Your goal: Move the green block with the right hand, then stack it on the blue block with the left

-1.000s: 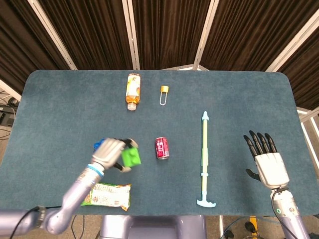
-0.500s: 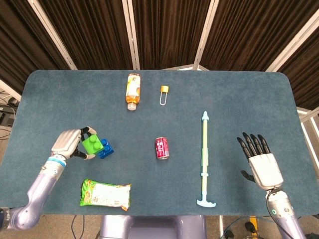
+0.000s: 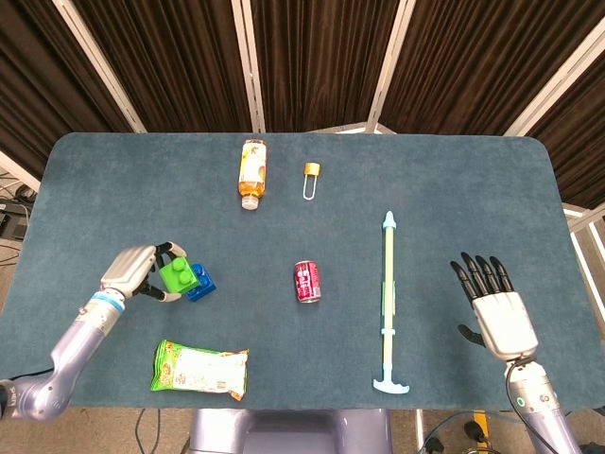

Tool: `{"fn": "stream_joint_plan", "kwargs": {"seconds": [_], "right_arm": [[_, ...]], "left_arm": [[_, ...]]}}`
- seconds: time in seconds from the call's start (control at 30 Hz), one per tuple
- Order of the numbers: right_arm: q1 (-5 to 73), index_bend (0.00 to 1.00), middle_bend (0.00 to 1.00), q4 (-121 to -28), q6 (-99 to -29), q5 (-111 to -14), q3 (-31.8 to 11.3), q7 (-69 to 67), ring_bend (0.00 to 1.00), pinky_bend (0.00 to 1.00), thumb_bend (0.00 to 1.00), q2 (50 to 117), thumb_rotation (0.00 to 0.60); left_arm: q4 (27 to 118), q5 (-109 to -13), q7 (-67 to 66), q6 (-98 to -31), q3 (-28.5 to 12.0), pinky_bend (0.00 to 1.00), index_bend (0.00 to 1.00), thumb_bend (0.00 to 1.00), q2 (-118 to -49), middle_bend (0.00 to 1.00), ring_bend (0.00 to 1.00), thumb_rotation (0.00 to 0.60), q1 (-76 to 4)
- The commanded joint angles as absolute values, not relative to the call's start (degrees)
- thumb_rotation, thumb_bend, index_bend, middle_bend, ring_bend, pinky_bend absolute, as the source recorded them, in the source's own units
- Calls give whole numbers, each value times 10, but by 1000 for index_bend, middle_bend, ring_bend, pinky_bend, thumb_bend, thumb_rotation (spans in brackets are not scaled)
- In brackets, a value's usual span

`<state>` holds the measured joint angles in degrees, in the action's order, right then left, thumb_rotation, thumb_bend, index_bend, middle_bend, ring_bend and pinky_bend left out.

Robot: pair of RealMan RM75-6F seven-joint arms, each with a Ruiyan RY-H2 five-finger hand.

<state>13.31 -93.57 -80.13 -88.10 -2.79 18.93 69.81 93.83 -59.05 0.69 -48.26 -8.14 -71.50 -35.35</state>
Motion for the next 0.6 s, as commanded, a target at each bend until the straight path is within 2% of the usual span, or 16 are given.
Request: {"fn": "stream_joint_plan", "kwargs": {"seconds": [0.03, 0.6], "right_arm": [[132, 0, 0, -935, -801, -879, -28, 188, 0, 0, 0, 698, 600], [132, 0, 0, -931, -796, -872, -33, 177, 0, 0, 0, 694, 600]], "left_arm": [[919, -594, 21, -471, -82, 441, 461, 164, -729, 474, 474, 600, -357], [887, -565, 14, -443, -87, 441, 460, 170, -761, 474, 473, 600, -381]]}}
